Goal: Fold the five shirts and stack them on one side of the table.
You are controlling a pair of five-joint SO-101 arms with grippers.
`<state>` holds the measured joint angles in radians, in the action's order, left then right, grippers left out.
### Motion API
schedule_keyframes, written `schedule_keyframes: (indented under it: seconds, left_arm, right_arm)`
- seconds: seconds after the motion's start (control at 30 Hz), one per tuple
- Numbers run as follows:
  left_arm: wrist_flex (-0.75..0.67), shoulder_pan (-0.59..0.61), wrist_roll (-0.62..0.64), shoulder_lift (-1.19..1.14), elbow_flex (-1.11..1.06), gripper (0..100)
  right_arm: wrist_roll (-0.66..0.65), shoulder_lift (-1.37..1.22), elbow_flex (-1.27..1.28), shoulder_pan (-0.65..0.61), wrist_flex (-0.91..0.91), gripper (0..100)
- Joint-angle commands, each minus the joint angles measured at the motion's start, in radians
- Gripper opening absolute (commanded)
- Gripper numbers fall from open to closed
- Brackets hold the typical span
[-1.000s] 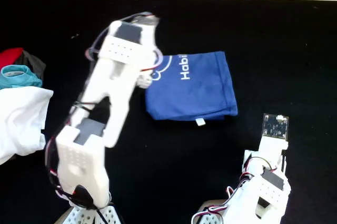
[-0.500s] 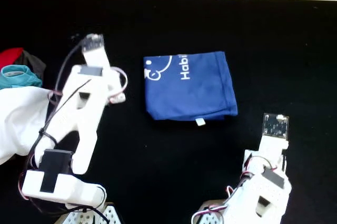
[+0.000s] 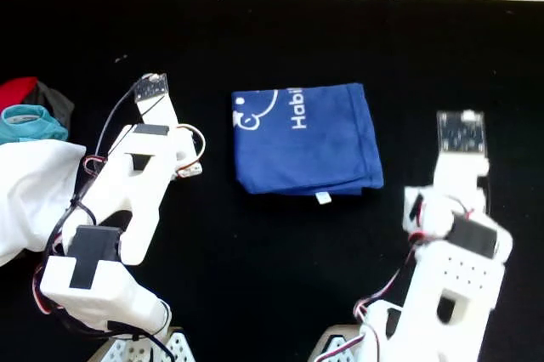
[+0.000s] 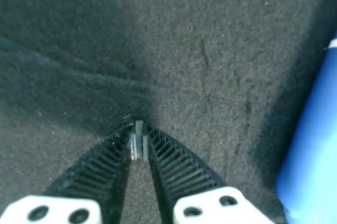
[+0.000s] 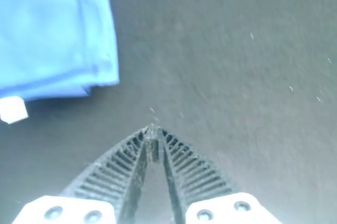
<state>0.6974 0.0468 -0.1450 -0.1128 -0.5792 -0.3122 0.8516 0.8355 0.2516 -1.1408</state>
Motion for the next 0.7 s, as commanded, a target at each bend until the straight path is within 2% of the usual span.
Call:
schedule_keyframes:
  seconds: [0.0,0.1,0.27,0.33,0.5,0.67]
  left_arm:
    - [-0.017,0.002,0.011,-0.005,0.013,1]
    - [-0.017,0.002,0.011,-0.007,0.013,1]
    - [-0.017,0.002,0.011,-0.007,0.015,1]
    - [-0.017,0.002,0.011,-0.007,0.015,1]
    - [-0.018,0.002,0.011,-0.007,0.015,1]
    - [-0.018,0.002,0.011,-0.007,0.015,1]
  right_arm:
    - [0.071,-0.231,-0.216,-0.093,-0.039,1.0]
    - [0.100,-0.461,-0.381,-0.170,-0.091,5.3]
    - [0.169,-0.816,-0.697,-0.283,-0.174,27.0]
    - [0.201,-0.941,-0.834,-0.320,-0.191,32.6]
    - [0.272,-1.227,-1.162,-0.386,-0.271,34.1]
    - [0.290,-1.497,-1.466,-0.397,-0.358,34.1]
